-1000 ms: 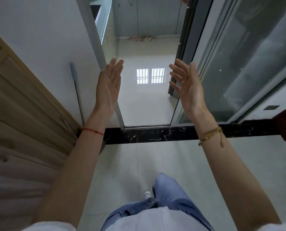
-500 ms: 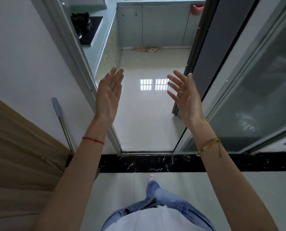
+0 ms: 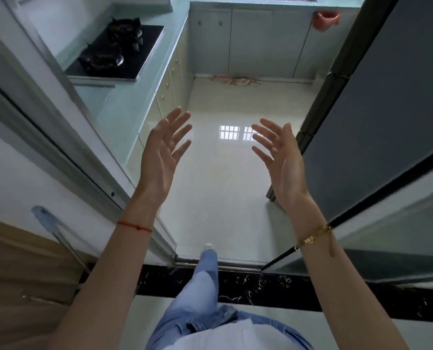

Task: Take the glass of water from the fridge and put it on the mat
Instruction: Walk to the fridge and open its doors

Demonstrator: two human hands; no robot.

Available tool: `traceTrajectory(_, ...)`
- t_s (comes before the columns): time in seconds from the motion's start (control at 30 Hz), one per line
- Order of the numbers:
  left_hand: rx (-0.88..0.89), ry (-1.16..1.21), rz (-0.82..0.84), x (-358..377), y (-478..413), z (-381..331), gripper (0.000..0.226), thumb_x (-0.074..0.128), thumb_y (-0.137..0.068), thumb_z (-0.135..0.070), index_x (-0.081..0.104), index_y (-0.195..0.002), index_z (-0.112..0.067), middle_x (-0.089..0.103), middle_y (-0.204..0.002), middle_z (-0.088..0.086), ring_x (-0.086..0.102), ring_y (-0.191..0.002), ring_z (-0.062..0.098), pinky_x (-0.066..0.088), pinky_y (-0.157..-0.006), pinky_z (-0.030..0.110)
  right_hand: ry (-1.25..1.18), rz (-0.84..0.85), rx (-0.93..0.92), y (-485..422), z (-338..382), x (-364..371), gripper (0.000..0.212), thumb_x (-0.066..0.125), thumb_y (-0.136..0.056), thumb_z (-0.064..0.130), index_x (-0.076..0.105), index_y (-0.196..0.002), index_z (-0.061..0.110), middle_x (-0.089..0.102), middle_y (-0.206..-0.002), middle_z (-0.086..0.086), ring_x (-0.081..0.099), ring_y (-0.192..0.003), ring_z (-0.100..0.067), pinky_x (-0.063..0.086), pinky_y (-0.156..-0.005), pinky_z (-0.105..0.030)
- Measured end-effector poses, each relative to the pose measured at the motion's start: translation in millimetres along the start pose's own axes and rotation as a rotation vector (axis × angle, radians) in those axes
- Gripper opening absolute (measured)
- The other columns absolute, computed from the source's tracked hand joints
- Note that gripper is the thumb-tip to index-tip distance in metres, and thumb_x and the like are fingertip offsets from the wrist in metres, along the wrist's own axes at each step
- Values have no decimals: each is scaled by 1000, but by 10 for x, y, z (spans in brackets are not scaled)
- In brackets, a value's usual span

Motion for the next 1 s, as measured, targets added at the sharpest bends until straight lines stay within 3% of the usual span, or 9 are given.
traceTrajectory(0.33,5,8,13,-168,-1795,51,59,36,-94,-42,48,-146,-16,58,-147,2,55,-138,19,42,-116,42,-36,-16,-30,-1754,-191,259,49,28,-108,42,59,-135,14,68,-131,0,62,-127,-18,51,-108,-36)
traceTrajectory(0.57,0,-11,56,-340,-2857,105,57,33,-95,-39,49,-144,-15,60,-145,3,58,-134,19,44,-114,39,-35,-6,-48,-2797,-242,503,48,25,-109,35,57,-135,10,66,-134,-6,62,-128,-20,50,-109,-38)
traceTrajectory(1.0,-15,-20,-11,-443,-4609,454,52,33,-98,-37,52,-141,-16,64,-140,4,60,-133,21,44,-114,42,-21,3,-33,-4621,-566,472,48,25,-109,31,53,-137,4,63,-136,-12,63,-127,-24,51,-108,-37)
Point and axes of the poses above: each hand's wrist, its own y-axis away from the middle knuckle, its own x-axis out of the palm, z = x × y, the point moved 1 cm from there along -y, towards the middle knuckle
